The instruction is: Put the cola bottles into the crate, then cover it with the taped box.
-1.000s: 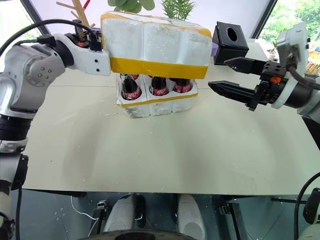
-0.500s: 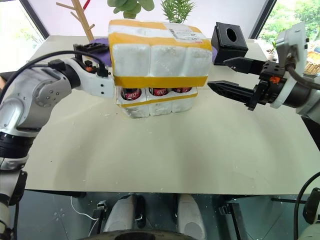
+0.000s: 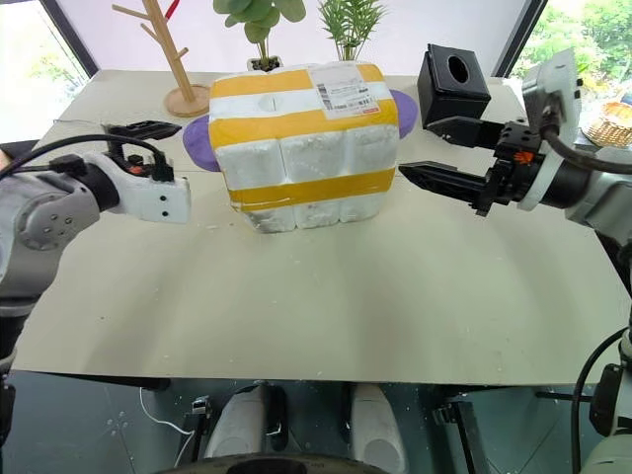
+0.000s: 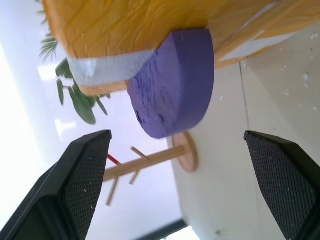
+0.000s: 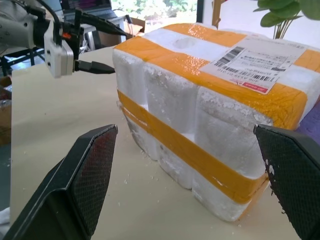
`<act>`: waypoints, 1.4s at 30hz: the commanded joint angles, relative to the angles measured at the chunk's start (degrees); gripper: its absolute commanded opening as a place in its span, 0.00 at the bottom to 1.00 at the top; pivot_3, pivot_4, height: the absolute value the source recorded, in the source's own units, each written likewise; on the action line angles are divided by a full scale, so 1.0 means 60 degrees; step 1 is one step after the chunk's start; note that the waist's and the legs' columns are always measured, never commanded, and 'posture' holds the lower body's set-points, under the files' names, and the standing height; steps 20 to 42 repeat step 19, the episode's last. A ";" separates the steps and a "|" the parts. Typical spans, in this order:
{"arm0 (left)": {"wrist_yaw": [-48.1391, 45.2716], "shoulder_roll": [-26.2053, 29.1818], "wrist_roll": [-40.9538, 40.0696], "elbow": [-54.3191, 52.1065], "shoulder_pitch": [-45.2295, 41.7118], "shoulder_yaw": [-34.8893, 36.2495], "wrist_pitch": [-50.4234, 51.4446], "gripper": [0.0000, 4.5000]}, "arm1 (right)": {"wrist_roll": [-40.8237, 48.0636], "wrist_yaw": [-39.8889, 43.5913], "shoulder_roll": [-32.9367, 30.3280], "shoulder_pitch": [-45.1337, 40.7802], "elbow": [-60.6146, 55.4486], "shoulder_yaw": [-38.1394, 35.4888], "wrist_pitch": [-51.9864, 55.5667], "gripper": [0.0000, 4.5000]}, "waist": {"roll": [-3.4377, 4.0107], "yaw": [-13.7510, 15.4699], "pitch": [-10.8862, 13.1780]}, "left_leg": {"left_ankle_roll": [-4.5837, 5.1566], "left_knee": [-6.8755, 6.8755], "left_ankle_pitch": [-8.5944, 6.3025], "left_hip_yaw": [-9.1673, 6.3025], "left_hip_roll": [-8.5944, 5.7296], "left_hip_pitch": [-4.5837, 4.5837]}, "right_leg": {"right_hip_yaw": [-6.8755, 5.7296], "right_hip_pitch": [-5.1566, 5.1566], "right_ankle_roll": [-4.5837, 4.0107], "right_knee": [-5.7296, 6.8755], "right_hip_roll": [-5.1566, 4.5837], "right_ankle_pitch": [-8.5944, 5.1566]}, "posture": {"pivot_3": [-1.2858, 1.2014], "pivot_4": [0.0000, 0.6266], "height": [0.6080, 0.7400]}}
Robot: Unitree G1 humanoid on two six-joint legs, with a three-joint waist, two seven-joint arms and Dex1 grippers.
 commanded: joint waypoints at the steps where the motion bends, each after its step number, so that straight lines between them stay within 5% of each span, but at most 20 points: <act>1: -0.0313 -0.0133 -0.1255 -0.0648 0.0465 0.0938 0.0586 0.99 | -0.0088 0.0139 -0.0113 -0.0121 0.0024 -0.0260 -0.0232 1.00 | 0.0000 -0.0009 0.0000 | 0.0000 0.0000 0.0000 0.0000 0.0000 0.0000 | 0.0000 0.0000 0.0000 0.0000 0.0000 0.0000 | 0.52 0.24 1.00; 7: -0.2493 -0.1500 -0.7726 -0.0568 -0.0210 0.4378 0.8340 0.99 | -0.0658 0.0576 -0.0345 0.0402 0.0371 -0.0323 -0.0567 1.00 | -0.0004 -0.0026 0.0002 | -0.0003 0.0002 0.0002 -0.0010 0.0006 0.0005 | -0.0006 0.0004 0.0001 0.0004 0.0010 -0.0001 | 0.52 0.24 1.00; 13: -0.5142 0.0522 -1.0909 0.1237 -0.1124 0.5094 1.0096 0.99 | -0.1765 0.1550 -0.0597 0.0311 0.1382 0.0444 -0.1406 1.00 | -0.0003 -0.0104 0.0001 | -0.0006 -0.0002 0.0003 -0.0014 -0.0002 0.0020 | -0.0009 0.0018 0.0005 -0.0002 0.0005 -0.0003 | 0.52 0.24 1.00; 19: -0.6114 0.1757 -1.0679 0.2366 -0.1314 0.3411 0.8547 0.99 | -0.2361 0.1997 -0.0264 -0.0427 0.2195 0.1173 -0.1803 1.00 | 0.0005 -0.0227 0.0002 | -0.0008 -0.0016 0.0003 -0.0009 -0.0003 0.0048 | -0.0008 0.0035 -0.0003 0.0001 0.0005 -0.0007 | 0.52 0.24 1.00; 42: -0.6114 0.1757 -1.0679 0.2366 -0.1314 0.3411 0.8547 0.99 | -0.2361 0.1997 -0.0264 -0.0427 0.2195 0.1173 -0.1803 1.00 | 0.0005 -0.0227 0.0002 | -0.0008 -0.0016 0.0003 -0.0009 -0.0003 0.0048 | -0.0008 0.0035 -0.0003 0.0001 0.0005 -0.0007 | 0.52 0.24 1.00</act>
